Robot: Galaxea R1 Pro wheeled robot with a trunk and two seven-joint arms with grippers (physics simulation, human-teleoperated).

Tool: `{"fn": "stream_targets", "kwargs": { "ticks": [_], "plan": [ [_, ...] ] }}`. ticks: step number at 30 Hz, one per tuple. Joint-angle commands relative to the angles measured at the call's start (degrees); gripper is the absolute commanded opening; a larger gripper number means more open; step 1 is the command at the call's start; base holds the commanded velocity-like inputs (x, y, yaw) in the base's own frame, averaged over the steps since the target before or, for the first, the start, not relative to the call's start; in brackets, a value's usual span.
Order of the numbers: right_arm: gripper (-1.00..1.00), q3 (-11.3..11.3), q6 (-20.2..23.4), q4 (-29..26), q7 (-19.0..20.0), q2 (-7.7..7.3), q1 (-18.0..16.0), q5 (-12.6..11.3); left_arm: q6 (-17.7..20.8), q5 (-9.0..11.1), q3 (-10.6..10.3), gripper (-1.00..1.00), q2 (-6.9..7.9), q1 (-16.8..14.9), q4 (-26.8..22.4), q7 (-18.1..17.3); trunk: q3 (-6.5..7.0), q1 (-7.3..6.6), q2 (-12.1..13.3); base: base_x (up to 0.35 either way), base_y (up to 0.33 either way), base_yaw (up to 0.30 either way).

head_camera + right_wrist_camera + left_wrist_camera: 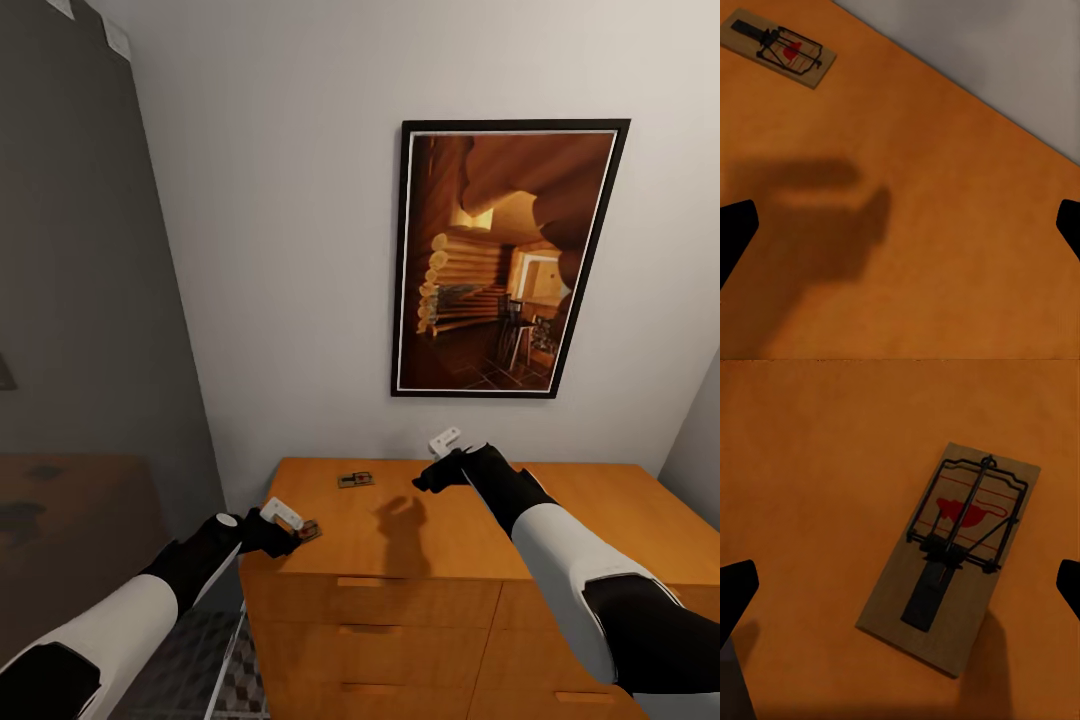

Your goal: Take the four mousetraps from the cabinet in the bathroom and place them on the bathroom floor. Make sure all four end up on the same floor surface, and ensure that at least two of them are either under or directly next to the same bathroom sink.

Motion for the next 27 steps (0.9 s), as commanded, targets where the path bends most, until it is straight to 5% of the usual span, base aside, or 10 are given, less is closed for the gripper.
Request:
{"fn": "stream_targets", "kwargs": {
  "ticks": [1,27],
  "plan": [
    [1.0,0.0,0.2,-0.1,0.4,0.0,0.0,0.6,0.3,-0.2,-0.1,1.0,0.02,0.0,-0.2,-0.2,-0.03,0.02,0.0,0.0,0.0,0.0],
    [1.0,0.0,0.2,0.4,0.0,0.0,0.0,0.6,0.2,-0.2,-0.2,1.0,-1.69,0.0,-0.6,-0.4,-0.03,0.02,0.0,0.0,0.0,0.0]
  ]
}}
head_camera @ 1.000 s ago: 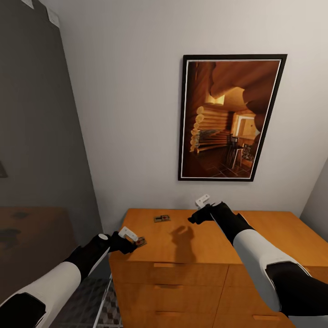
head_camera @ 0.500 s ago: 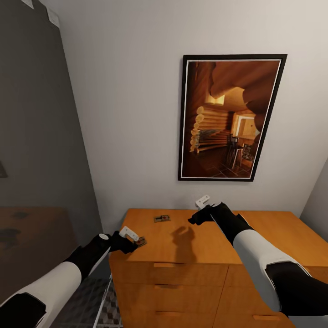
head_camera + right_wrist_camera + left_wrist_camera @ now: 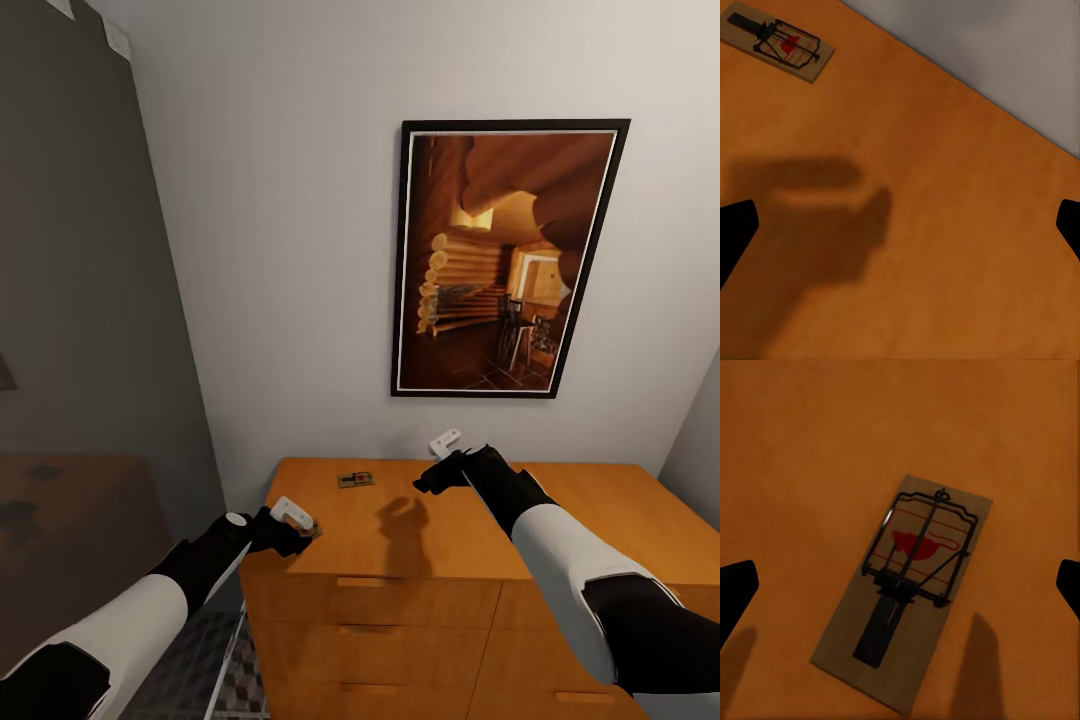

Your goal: Take the four mousetraps from the cabinet in the bathroom and place them on the bathroom floor. Make sure all four end up on the same floor surface, and ensure that at least two of them are either under or directly next to the same bathroom sink.

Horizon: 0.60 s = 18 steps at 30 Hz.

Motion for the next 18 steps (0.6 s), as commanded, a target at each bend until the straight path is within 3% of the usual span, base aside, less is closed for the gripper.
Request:
{"fn": "stream_targets", "kwargs": {
  "ticks": [1,18],
  "plan": [
    [1.0,0.0,0.2,-0.1,0.4,0.0,0.0,0.6,0.3,-0.2,-0.1,1.0,0.03,0.0,-0.1,-0.2,-0.03,0.02,0.0,0.0,0.0,0.0],
    [1.0,0.0,0.2,-0.1,0.1,0.0,0.0,0.6,0.2,-0.2,-0.1,1.0,-0.02,0.0,-0.1,-0.4,-0.03,0.02,0.0,0.0,0.0,0.0]
  ]
}}
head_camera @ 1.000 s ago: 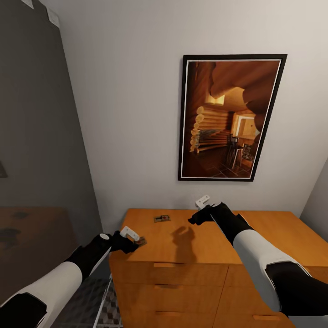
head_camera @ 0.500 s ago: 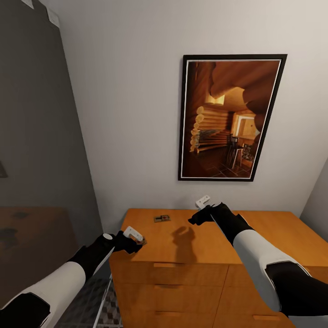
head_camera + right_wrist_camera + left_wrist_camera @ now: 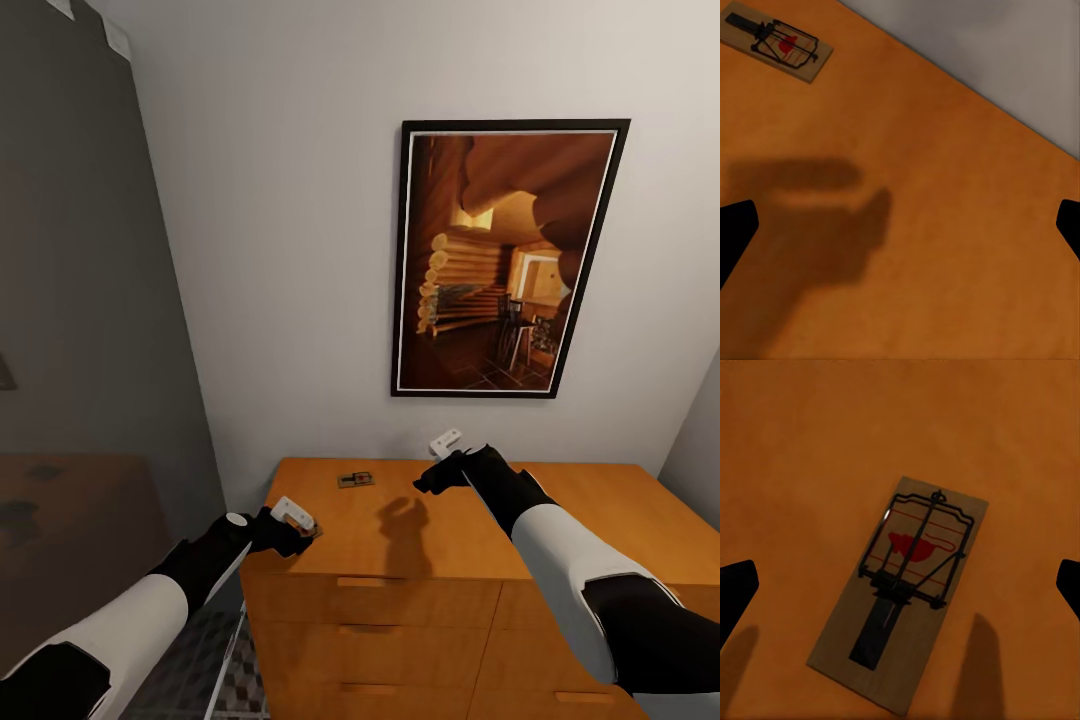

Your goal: Take the four mousetraps from the cabinet in the bathroom and place them on the bathroom floor. Make sure all four end up on the same floor surface, and ensure that at least two of them are either under or directly next to the same bathroom sink.

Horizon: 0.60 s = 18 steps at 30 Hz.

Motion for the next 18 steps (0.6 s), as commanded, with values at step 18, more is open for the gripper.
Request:
{"fn": "stream_targets", "kwargs": {
  "ticks": [18],
  "plan": [
    [1.0,0.0,0.2,-0.1,0.4,0.0,0.0,0.6,0.5,-0.1,-0.1,1.0,-0.02,0.0,-0.3,-0.2,-0.57,0.68,-1.2,0.0,0.0,0.0]
  ]
}}
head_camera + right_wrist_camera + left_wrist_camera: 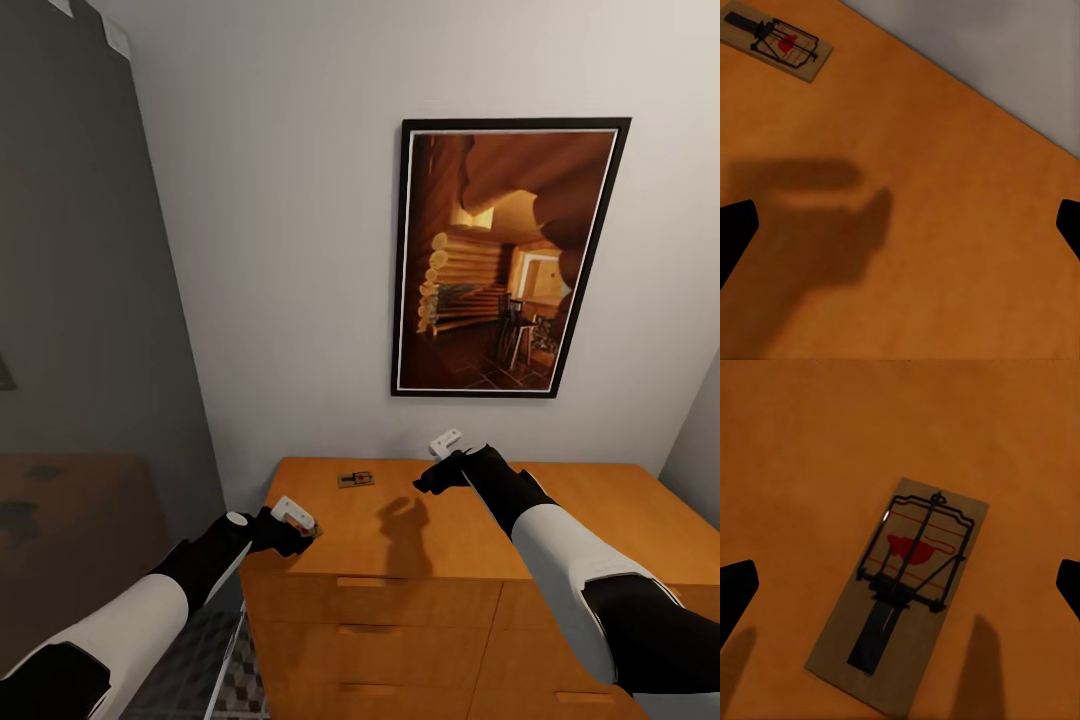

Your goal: Take the four mousetraps from the cabinet in the bathroom and place them on the bathroom floor. Make sure all four end up on the same floor surface, and ensure that at least two of them are either under or directly next to the same bathroom sink.

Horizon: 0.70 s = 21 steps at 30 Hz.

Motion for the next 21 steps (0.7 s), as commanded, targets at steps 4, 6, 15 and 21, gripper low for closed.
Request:
{"fn": "stream_targets", "kwargs": {
  "ticks": [4,6,15,21],
  "plan": [
    [1.0,0.0,0.2,-0.1,0.3,0.0,0.0,0.6,0.3,-0.2,-0.1,1.0,0.03,0.0,-0.2,-0.2,-0.75,0.91,-1.7,0.0,0.0,0.0],
    [1.0,0.0,0.2,-0.1,0.3,0.0,0.0,0.6,0.3,-0.2,-0.1,1.0,0.06,0.0,-0.2,-0.2,-1.11,1.35,-2.5,0.0,0.0,0.0],
    [1.0,0.0,0.2,-0.1,0.5,0.0,0.0,0.6,0.4,-0.2,-0.1,1.0,0.11,0.0,-0.2,-0.2,-2.37,2.88,-5.3,0.0,0.0,0.0],
    [1.0,0.0,0.2,-0.1,0.6,0.0,0.0,0.7,0.4,-0.2,-0.1,1.0,0.12,0.0,-0.2,-0.2,-2.37,2.88,-5.3,0.0,0.0,0.0]
  ]
}}
